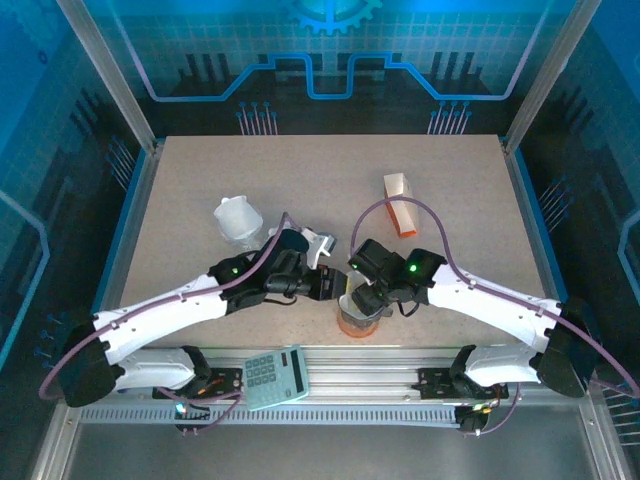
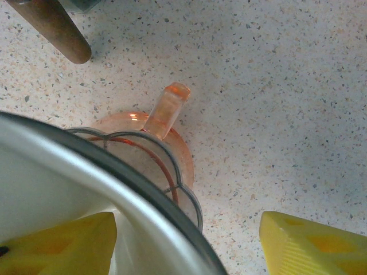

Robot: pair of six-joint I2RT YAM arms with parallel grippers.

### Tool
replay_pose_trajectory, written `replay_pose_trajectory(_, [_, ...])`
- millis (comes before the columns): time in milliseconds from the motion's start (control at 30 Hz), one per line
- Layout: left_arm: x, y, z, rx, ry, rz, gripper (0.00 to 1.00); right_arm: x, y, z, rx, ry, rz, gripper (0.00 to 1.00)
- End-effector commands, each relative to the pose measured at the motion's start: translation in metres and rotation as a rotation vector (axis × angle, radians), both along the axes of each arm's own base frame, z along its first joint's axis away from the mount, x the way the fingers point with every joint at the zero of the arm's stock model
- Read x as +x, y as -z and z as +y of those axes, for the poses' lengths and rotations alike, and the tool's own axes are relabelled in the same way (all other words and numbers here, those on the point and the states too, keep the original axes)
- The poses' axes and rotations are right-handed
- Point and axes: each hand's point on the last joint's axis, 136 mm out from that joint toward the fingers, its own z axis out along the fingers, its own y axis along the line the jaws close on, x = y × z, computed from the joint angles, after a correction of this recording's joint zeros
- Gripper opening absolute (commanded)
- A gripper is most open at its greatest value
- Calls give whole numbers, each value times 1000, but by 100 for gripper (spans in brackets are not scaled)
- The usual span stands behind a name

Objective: Place the coffee filter in the dripper

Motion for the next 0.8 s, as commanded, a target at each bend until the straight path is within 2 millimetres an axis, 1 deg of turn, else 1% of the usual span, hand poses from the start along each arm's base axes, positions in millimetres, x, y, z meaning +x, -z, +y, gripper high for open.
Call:
replay_pose_trajectory(0, [3, -8, -7, -3, 17, -16, 33, 4, -3, 0, 8, 8, -4, 68])
replay_pose_trajectory(133, [5, -3, -4, 19, -4, -10, 35, 4, 4, -2, -17, 17, 13, 68])
replay_pose_trajectory(233, [4, 0, -2, 26, -7, 0, 35, 4, 10, -3, -32, 16, 25, 68])
replay_pose_trajectory(333, [1, 1, -3, 22, -3, 8, 36, 3, 12, -2, -30, 17, 30, 68])
replay_pose_trajectory(433, [0, 1, -4, 17, 2, 10, 40, 3, 12, -2, -29, 18, 29, 68])
replay_pose_trajectory(533, [-1, 3, -5, 24, 11, 10, 47, 3, 13, -1, -30, 17, 33, 68])
replay_pose_trajectory(667, [-3, 6, -5, 35, 15, 6, 51, 4, 11, -1, -26, 18, 26, 68])
replay_pose_trajectory(767, [-4, 7, -4, 52, 17, -5, 56, 4, 10, 0, -20, 19, 26, 68])
